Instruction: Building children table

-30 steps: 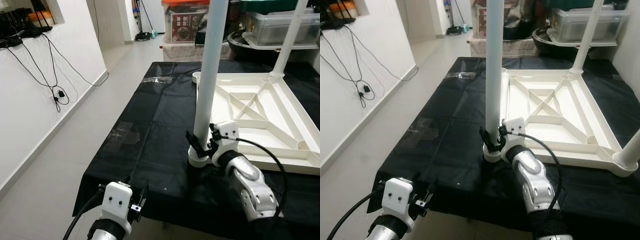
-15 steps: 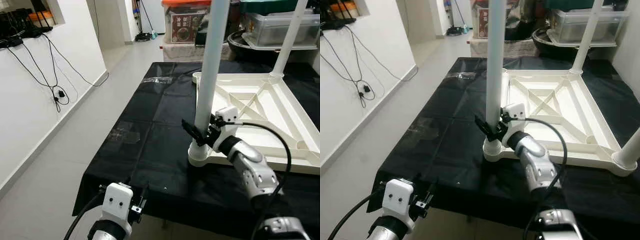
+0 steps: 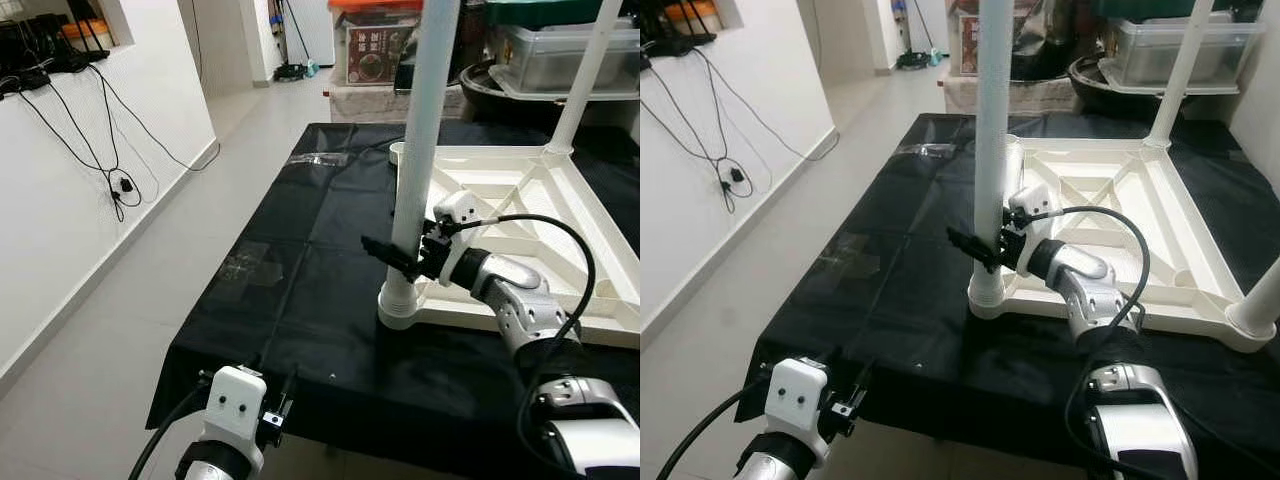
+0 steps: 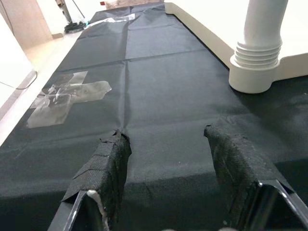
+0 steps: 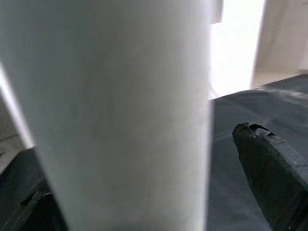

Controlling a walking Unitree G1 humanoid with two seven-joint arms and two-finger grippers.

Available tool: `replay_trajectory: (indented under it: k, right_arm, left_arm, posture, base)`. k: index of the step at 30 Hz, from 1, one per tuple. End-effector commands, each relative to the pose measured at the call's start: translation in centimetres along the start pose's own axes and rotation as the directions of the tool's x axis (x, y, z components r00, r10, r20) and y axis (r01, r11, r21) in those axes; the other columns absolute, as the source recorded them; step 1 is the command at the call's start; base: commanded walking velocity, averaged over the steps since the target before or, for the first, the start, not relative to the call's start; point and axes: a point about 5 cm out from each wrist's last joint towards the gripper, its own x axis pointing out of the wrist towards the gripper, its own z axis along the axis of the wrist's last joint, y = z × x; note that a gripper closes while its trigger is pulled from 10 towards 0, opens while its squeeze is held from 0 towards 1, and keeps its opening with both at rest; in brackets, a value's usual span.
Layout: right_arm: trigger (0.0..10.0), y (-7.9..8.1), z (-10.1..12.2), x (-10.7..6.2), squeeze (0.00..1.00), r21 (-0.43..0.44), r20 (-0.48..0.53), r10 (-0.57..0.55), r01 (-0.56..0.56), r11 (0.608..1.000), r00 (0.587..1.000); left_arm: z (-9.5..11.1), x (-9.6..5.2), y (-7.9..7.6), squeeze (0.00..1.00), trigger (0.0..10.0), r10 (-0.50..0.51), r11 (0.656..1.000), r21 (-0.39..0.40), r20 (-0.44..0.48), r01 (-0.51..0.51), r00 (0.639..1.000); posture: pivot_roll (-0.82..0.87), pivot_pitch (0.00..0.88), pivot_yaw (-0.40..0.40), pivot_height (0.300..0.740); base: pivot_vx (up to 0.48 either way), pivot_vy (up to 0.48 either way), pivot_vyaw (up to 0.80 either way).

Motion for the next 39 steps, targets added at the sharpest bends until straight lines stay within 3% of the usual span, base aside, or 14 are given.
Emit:
replay_trajectory:
  k: [1, 8, 15, 29, 30, 31, 32, 39]
  right_arm:
    - [10.0, 0.2, 0.2, 0.4, 0.0, 0.015, -0.017, 0.084, -0.084, 0.996, 0.996]
    - [10.0, 0.3, 0.9, 0.7, 0.0, 0.05, -0.058, 0.266, -0.264, 0.963, 0.962]
    - [10.0, 0.7, 1.3, 1.2, 0.0, 0.081, -0.055, 0.372, -0.367, 0.927, 0.927]
    - [10.0, 1.2, 1.4, 3.0, 0.0, 0.065, -0.048, 0.385, -0.382, 0.922, 0.922]
    - [8.9, 1.3, 1.5, 3.2, 0.0, 0.058, -0.043, 0.381, -0.378, 0.924, 0.924]
    - [8.9, 1.3, 1.5, 3.2, 0.0, 0.058, -0.043, 0.381, -0.378, 0.924, 0.924]
    - [0.0, 1.3, 1.6, 3.4, 0.0, 0.051, -0.037, 0.37, -0.368, 0.928, 0.928]
    - [0.0, 1.4, 1.5, 3.9, 0.0, 0.023, -0.014, 0.335, -0.334, 0.942, 0.942]
  left_arm:
    - [-0.1, -0.2, 0.1, 0.0, 10.0, -0.001, 1.0, 0.014, -0.014, 0.001, 1.0]
    - [-0.1, -0.2, 0.0, 0.0, 10.0, -0.004, 1.0, 0.016, -0.017, 0.004, 1.0]
    - [-0.1, -0.2, 0.0, 0.0, 10.0, -0.004, 1.0, 0.018, -0.018, 0.005, 1.0]
    - [0.2, -0.3, -0.1, 0.0, 10.0, -0.013, 1.0, 0.017, 0.002, 0.013, 1.0]
    - [0.3, -0.3, -0.1, 0.0, 10.0, -0.014, 1.0, 0.018, 0.003, 0.014, 1.0]
    - [0.3, -0.3, -0.1, 0.0, 10.0, -0.014, 1.0, 0.018, 0.003, 0.014, 1.0]
    - [0.3, -0.3, -0.2, 0.0, 10.0, -0.015, 1.0, 0.019, 0.002, 0.015, 1.0]
    - [0.2, -0.4, -0.3, 0.0, 10.0, -0.018, 1.0, 0.018, 0.0, 0.018, 1.0]
  posture:
    - [0.01, 0.077, 0.033, 0.74]
    - [0.01, 0.08, 0.037, 0.74]
    - [0.01, 0.08, 0.037, 0.74]
    - [0.04, 0.077, 0.038, 0.74]
    - [0.04, 0.077, 0.038, 0.74]
    - [0.04, 0.077, 0.038, 0.74]
    - [0.04, 0.074, 0.035, 0.74]
    - [0.03, 0.068, 0.034, 0.74]
  base:
    - [0.0, 0.0, 0.0]
    - [0.0, 0.0, 0.0]
    - [0.0, 0.0, 0.0]
    - [0.0, 0.0, 0.0]
    - [0.0, 0.0, 0.0]
    - [0.0, 0.0, 0.0]
    - [0.0, 0.0, 0.0]
    - [0.0, 0.0, 0.0]
